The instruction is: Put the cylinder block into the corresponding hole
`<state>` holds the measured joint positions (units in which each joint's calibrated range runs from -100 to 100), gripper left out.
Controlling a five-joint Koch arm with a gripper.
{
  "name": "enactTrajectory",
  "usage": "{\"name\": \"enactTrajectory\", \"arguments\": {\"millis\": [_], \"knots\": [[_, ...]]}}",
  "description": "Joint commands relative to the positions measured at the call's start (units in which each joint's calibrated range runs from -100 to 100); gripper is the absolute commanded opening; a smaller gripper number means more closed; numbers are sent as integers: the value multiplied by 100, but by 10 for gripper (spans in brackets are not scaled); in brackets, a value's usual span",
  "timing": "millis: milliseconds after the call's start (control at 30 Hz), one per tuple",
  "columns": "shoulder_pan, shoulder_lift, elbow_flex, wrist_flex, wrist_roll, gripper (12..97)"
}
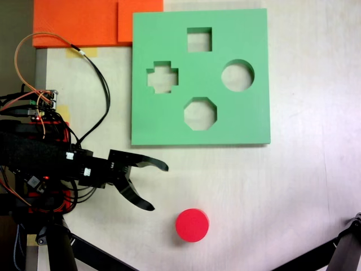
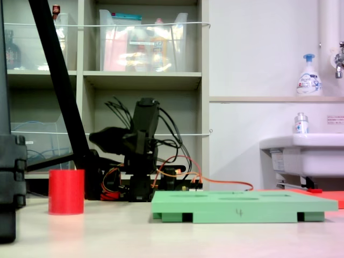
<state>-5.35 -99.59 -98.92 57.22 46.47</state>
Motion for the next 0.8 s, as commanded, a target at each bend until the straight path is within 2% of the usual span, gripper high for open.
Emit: {"name": "enactTrajectory", "arguments": {"millis": [0, 100, 367, 433, 533, 633, 767], "knots": [[-15, -41, -108, 580, 205, 518], [-112, -41, -108, 320, 347, 531], [-107, -41, -108, 378, 225, 816], [-112, 113, -108, 609, 215, 857], [-151, 1747, -108, 1755, 215, 860], [-166, 3702, 32, 2814, 215, 956], [-190, 5196, 451, 3450, 215, 956]]}}
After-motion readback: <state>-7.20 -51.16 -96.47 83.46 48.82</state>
